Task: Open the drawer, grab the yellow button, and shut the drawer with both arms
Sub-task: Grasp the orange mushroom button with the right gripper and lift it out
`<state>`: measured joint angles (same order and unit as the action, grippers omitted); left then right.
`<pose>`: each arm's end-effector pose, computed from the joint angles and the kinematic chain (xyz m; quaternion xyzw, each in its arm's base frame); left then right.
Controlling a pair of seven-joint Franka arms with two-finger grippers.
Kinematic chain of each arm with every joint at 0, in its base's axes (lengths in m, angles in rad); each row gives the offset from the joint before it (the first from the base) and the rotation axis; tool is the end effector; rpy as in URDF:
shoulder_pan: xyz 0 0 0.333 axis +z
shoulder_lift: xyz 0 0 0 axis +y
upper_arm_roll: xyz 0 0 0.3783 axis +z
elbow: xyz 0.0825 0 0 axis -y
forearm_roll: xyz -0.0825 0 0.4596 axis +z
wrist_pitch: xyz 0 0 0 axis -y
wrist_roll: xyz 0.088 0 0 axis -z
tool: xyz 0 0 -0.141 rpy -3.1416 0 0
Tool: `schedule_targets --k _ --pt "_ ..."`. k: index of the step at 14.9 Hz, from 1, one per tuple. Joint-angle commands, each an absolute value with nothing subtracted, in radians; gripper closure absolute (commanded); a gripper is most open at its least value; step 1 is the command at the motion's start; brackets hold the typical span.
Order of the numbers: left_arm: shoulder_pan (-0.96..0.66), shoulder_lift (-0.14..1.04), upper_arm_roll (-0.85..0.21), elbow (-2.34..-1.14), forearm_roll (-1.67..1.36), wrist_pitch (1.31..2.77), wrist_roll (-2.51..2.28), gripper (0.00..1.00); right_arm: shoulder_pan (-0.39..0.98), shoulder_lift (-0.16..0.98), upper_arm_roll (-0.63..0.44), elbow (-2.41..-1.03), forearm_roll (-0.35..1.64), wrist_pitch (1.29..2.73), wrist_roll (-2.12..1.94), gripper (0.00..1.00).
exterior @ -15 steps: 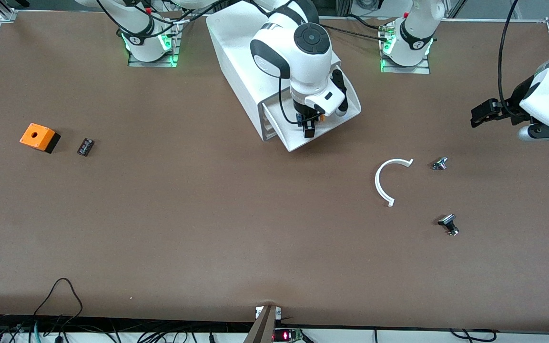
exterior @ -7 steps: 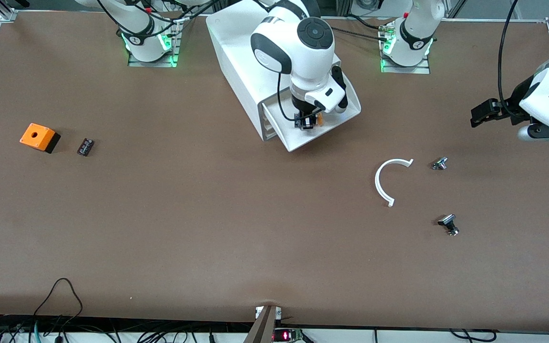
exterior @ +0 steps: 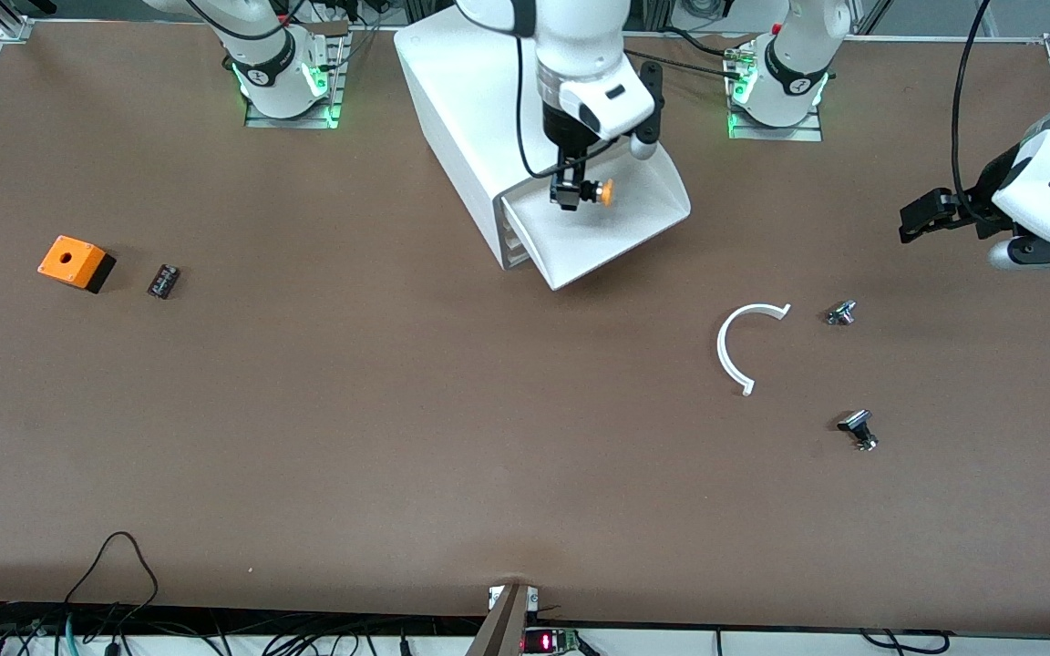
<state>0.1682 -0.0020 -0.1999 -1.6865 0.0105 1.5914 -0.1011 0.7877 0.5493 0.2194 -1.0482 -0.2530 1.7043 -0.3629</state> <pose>0.6220 -0.0184 0.5927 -0.9983 -0.0343 0.0461 0.0085 0.5134 0.6544 0.5598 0.7772 0.6226 0.0769 0.0483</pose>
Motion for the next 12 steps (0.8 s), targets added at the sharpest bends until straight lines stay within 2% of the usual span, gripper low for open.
schedule_targets --k 1,6,10,12 --pt "0.158 0.003 -0.198 -1.652 0.025 1.566 -0.124 0.0 0.682 0.491 0.224 -1.1 -0.262 1.71 -0.278 0.62" --pt "0.158 0.005 -0.198 -1.649 0.026 1.565 -0.153 0.0 0.523 0.408 0.224 -1.316 -0.261 1.733 -0.094 0.62" --pt "0.156 0.009 -0.209 -1.651 0.021 1.569 -0.153 0.0 0.362 0.328 0.222 -1.535 -0.25 1.819 -0.048 0.62" --pt "0.134 0.024 -0.218 -1.654 0.008 1.586 -0.158 0.0 0.31 0.319 0.207 -1.574 -0.233 1.824 -0.02 0.62"
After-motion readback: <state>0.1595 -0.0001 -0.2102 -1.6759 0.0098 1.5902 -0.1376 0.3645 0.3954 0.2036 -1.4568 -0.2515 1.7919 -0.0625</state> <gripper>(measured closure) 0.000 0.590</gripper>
